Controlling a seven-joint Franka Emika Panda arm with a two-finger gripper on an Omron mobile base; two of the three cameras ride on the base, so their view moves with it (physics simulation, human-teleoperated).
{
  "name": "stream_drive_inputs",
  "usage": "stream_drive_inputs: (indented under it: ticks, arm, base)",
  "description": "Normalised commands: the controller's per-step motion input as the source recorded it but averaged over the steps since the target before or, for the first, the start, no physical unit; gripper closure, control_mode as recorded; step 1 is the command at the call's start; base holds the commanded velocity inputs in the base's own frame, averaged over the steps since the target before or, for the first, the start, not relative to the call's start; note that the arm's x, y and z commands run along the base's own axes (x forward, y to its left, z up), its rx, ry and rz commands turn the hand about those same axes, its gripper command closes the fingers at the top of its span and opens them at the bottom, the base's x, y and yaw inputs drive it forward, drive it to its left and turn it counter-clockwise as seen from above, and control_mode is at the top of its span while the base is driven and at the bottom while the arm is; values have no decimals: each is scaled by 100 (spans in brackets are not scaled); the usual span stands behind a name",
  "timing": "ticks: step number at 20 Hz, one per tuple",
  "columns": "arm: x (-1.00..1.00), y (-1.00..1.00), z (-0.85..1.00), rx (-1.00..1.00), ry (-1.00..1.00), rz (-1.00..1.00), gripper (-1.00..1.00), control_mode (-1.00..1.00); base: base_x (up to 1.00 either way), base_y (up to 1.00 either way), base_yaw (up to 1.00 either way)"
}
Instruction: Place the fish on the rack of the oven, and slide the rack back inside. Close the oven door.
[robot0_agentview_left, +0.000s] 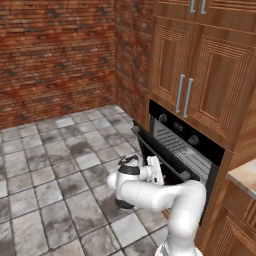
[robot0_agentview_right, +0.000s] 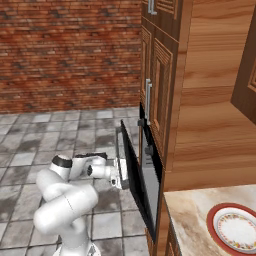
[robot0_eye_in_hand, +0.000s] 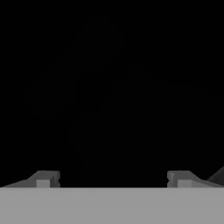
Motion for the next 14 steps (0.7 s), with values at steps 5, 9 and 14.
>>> stream_drive_inputs:
  ticks: [5, 9, 14]
  arm:
    - [45, -100, 3, -19, -3, -32, -100, -100]
    - [50, -100, 0, -9, -3, -27, -100, -100]
    - [55, -100, 0, 0, -1, -13, -100, -100]
  base:
    - [0, 0, 0]
    - [0, 0, 0]
    - [0, 0, 0]
